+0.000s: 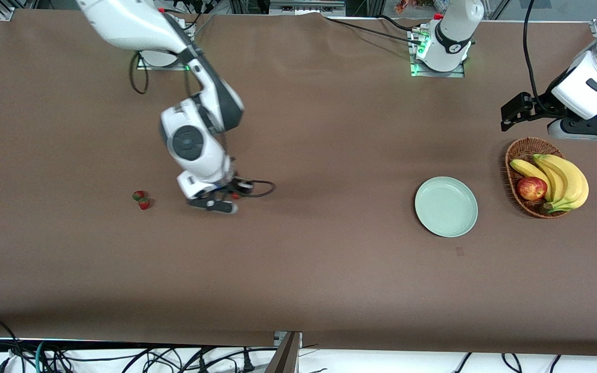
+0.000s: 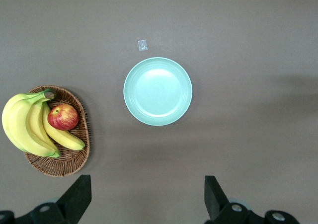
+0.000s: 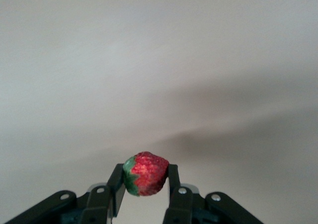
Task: Collect all strawberries into plate
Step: 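Set the strawberry mid-table with the right gripper while the left gripper approaches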
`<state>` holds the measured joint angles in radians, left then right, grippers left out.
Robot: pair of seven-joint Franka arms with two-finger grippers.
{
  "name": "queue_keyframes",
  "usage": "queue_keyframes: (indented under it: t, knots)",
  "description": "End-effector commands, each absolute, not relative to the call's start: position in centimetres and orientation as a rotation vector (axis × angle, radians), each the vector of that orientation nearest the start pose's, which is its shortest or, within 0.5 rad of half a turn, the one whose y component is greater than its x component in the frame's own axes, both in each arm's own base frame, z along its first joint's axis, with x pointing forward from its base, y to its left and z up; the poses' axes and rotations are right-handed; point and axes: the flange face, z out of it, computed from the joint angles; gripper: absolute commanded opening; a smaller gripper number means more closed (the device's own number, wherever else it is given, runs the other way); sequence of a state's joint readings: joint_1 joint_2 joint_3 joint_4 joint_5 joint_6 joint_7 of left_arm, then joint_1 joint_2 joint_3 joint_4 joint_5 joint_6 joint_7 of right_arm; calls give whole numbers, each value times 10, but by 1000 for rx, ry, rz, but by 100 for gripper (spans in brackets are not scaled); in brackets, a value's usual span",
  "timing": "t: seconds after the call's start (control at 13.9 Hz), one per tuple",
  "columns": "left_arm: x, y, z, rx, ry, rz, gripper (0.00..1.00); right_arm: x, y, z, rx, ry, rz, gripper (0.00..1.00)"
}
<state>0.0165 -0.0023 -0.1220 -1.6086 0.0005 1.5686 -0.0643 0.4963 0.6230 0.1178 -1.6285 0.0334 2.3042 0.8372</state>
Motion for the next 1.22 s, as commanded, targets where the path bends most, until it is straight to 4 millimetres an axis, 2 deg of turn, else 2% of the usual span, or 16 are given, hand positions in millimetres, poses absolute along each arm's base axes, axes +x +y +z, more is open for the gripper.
queue_keyframes:
  t: [0.0, 0.14, 0.29, 0.57, 0.65, 0.72, 0.79, 1.01, 1.08, 1.15]
  knots:
    - [551, -57, 612, -3114, 96, 64, 100, 576, 468, 249, -2935, 525, 20, 14]
    - [551, -57, 613, -3115, 96, 62, 100, 556, 517, 242, -2884, 513, -22, 14]
    - [551, -58, 613, -3121, 96, 62, 100, 539, 543, 235, -2833, 525, -53, 14]
    - [552, -54, 607, -3123, 82, 87, 100, 501, 577, 201, -2838, 444, -43, 14]
    - [556, -54, 595, -3120, 77, 141, 100, 495, 582, 199, -2841, 432, -41, 28]
    - [556, -52, 583, -3115, 77, 234, 100, 492, 584, 197, -2843, 434, -36, 80]
    - [557, -52, 575, -3113, 72, 287, 100, 493, 583, 197, -2851, 403, -50, 100]
    - [564, -56, 557, -3110, 89, 338, 100, 518, 578, 236, -2824, 418, -90, 100]
    - [569, -58, 543, -3106, 97, 379, 100, 535, 563, 248, -2850, 424, -80, 100]
    - [575, -58, 527, -3102, 100, 422, 100, 556, 540, 268, -2875, 376, -81, 100]
